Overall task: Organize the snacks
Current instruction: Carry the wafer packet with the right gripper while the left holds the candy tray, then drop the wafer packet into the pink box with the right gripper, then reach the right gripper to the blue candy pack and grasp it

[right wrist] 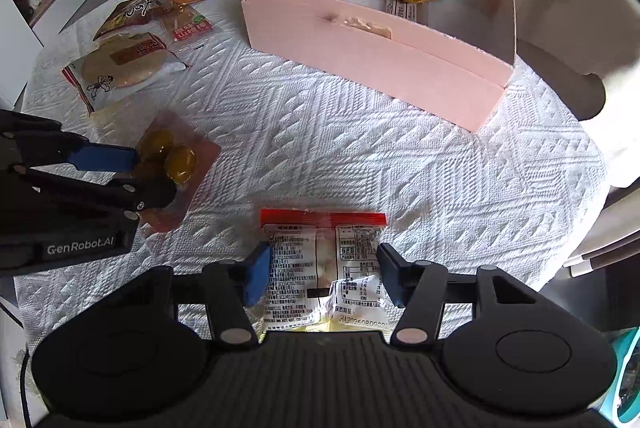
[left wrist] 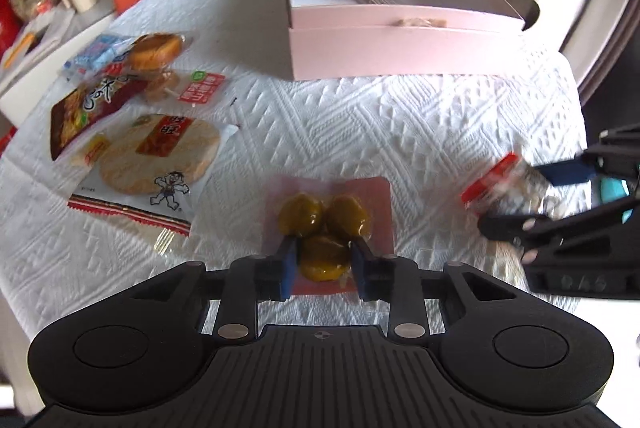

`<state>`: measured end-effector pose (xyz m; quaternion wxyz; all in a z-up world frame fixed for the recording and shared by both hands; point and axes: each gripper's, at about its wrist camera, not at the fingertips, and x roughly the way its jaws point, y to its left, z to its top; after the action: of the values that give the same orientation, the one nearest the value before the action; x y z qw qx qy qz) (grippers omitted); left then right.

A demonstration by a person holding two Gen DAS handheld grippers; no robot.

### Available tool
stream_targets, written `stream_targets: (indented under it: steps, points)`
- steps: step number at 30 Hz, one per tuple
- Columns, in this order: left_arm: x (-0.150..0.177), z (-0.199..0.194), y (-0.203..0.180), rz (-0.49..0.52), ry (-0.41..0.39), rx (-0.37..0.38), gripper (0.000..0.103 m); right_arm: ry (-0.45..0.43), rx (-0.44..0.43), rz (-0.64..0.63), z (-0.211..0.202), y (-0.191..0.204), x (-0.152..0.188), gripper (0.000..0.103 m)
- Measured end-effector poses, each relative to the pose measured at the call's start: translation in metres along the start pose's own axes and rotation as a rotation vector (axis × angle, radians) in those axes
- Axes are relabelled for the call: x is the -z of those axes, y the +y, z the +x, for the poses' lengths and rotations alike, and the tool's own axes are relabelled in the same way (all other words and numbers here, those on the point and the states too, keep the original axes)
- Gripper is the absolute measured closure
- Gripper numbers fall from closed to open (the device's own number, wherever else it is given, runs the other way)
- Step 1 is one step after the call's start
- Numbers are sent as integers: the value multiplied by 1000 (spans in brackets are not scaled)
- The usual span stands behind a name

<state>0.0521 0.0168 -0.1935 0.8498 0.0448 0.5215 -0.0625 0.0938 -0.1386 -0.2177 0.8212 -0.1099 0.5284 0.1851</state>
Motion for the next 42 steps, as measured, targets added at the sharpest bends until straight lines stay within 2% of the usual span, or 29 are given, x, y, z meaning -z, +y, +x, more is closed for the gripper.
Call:
stream_targets:
  steps: [4,7,11,14,15,17,19,20,24,26,28,31,32,33,34,37,40,42]
  points:
    - [9,-20,-1,-18,-45,32,70,-20,-21,28,-16,-7,-1,47]
    - [-7,-55,2,-78,-134,90,70,-30,-30,39,-30,-13,1,47]
    - [-78,-100,-2,-25,-377,101,70,-39,-32,65,-42,-20,2,47]
    - [-137,-108,-1,-53,-496,133,70,-54,-34,87,-50,-23,-1,47]
    - [-154,-103,2,-79,-492,157,69,-64,-31,92,-52,-23,-3,47]
    - [-175,-82,15,-151,-397,237,69,-82,-24,100,-58,-24,-8,47]
    - [-176,-61,33,-267,-290,304,72,-97,-19,117,-63,-26,-15,47]
    - [-169,-57,42,-307,-269,316,72,-102,-20,127,-65,-27,-18,47]
    - [-124,-66,71,-368,-296,216,72,-127,-3,156,-70,-30,-30,47]
    - [-108,-64,91,-423,-280,214,72,-177,17,158,-77,-31,-44,47]
    - [-98,-62,109,-458,-246,194,72,-252,39,158,-85,-35,-69,47]
    - [-84,-67,135,-480,-238,152,72,-356,64,188,-95,-46,-119,46]
    - [-79,-68,143,-491,-235,134,72,-378,67,196,-95,-49,-134,37]
    - [-74,-69,152,-505,-228,112,72,-374,78,199,-92,-50,-149,22]
    - [-69,-69,160,-519,-220,95,72,-360,90,204,-87,-52,-161,19]
    - [-55,-66,183,-543,-190,80,72,-320,97,226,-71,-47,-176,20]
    - [-38,-62,202,-552,-154,91,72,-254,31,244,-50,-28,-168,20]
    - [-29,-59,212,-564,-122,103,72,-197,-28,229,-33,-1,-156,20]
